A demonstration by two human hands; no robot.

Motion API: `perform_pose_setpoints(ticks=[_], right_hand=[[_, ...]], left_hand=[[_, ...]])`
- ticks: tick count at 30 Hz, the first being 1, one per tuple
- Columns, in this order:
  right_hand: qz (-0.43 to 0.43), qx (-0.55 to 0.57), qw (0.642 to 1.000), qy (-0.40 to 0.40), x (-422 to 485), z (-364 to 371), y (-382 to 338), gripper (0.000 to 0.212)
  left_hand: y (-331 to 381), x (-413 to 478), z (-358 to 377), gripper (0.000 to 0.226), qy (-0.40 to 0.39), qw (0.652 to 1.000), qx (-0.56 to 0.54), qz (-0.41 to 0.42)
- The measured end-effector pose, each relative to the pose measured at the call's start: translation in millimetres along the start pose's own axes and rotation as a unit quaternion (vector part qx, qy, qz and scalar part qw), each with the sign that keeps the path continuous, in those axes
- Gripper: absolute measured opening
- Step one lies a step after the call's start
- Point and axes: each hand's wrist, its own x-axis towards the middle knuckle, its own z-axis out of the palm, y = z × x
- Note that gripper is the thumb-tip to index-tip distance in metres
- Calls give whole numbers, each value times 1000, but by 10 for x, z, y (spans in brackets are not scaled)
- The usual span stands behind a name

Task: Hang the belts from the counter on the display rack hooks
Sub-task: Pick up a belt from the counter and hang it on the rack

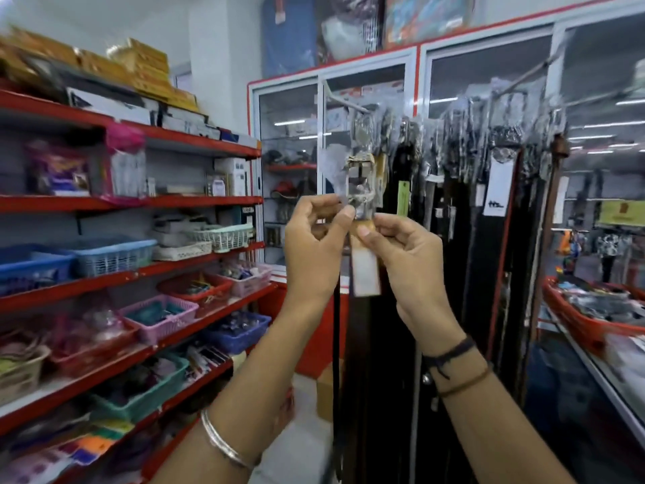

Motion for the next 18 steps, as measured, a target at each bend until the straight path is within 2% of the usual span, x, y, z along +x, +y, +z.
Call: perform_pose_setpoints(ticks=[5, 11, 18], right_hand=[[-52, -49, 997, 1, 413, 311, -54, 24], [-151, -123, 980, 38, 811, 617, -243, 28], [-183, -147, 967, 100, 1067, 778, -244, 22]], left_hand=[[23, 546, -97, 10, 17, 999, -18, 31], [75, 1055, -99, 45, 7, 998, -24, 64], [85, 1438, -19, 32, -21, 998, -20, 59]])
